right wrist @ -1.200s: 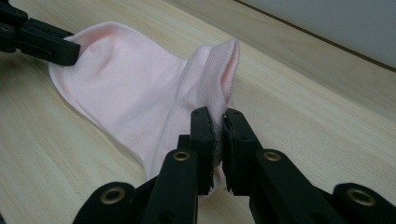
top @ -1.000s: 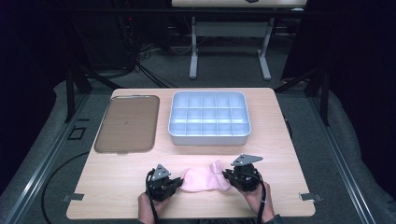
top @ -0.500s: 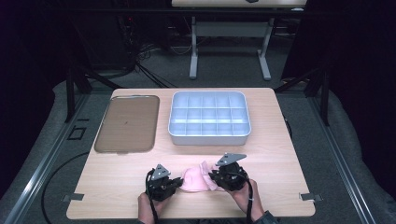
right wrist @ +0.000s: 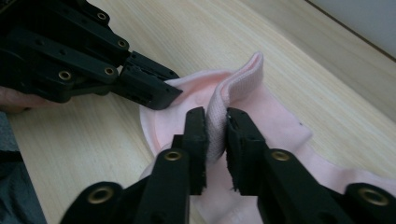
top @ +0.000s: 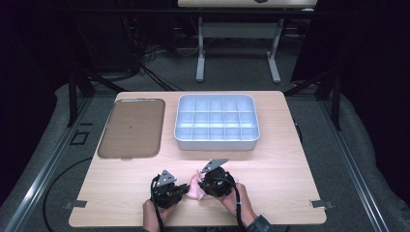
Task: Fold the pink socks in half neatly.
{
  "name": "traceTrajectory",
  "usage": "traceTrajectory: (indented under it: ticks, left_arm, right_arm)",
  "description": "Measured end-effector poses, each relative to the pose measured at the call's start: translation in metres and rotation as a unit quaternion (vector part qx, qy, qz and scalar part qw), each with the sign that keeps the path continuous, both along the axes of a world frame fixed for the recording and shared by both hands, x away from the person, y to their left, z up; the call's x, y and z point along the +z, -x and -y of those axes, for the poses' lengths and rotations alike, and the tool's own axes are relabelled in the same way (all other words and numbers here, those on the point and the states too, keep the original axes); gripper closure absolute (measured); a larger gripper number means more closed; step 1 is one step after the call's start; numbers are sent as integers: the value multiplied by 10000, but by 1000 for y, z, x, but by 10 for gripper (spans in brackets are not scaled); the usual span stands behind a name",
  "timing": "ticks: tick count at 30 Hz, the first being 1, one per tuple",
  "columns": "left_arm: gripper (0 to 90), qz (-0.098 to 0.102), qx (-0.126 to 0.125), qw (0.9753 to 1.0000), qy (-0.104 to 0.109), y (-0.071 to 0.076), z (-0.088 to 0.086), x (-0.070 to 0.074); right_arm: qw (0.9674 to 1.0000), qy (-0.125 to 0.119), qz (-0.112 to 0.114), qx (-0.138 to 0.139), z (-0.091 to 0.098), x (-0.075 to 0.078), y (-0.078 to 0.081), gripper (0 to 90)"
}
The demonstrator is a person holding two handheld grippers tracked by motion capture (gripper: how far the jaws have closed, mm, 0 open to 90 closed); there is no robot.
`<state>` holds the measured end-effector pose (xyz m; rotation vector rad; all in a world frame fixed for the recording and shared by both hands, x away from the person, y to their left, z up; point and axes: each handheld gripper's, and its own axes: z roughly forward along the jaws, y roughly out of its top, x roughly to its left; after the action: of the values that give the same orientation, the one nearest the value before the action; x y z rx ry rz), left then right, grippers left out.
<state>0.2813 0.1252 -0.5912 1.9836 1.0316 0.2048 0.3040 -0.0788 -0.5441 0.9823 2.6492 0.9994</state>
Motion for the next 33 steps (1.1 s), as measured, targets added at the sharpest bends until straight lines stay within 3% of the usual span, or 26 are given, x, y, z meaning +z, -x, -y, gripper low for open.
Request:
traceTrajectory:
  ticks: [3, 4, 5, 8, 10, 16, 19, 23, 26, 30, 33]
  left_arm:
    - [857, 5, -11, 10000, -12, 0, 0, 0]
    - [857, 5, -11, 10000, -12, 0, 0, 0]
    - [857, 2, 5, 10000, 4, 0, 0, 0]
    - [858, 2, -8, 10000, -1, 0, 0, 0]
    - [857, 2, -7, 10000, 0, 0, 0, 0]
    - [858, -5, -18, 10000, 9, -1, -1, 0]
    - [858, -8, -14, 10000, 12, -1, -1, 0]
    - [857, 1, -4, 10000, 5, 0, 0, 0]
    - [857, 2, -4, 10000, 5, 0, 0, 0]
    - [857, 11, 5, 10000, 1, 0, 0, 0]
    - [856, 14, 6, 10000, -5, 0, 0, 0]
  right_arm:
    - [10000, 13, 18, 57, -2, 1, 1, 602]
    - [10000, 13, 18, 57, -2, 1, 1, 602]
    - [9999, -111, 49, 105, 2, 3, 3, 581]
    - [9994, -316, 99, 130, 10, 9, 6, 577]
    - [9995, -265, 150, 80, 15, 11, 6, 588]
    - [9985, -537, 55, 79, 24, 9, 5, 643]
    - [9985, -506, 34, 204, 19, 8, 6, 683]
    - [9990, -359, 64, 249, 13, 6, 6, 664]
    - [9994, -320, 96, 85, 22, 7, 4, 655]
    - [9984, -407, 143, -361, 48, 9, 1, 669]
    - [9976, -267, 173, -608, 64, 7, -3, 670]
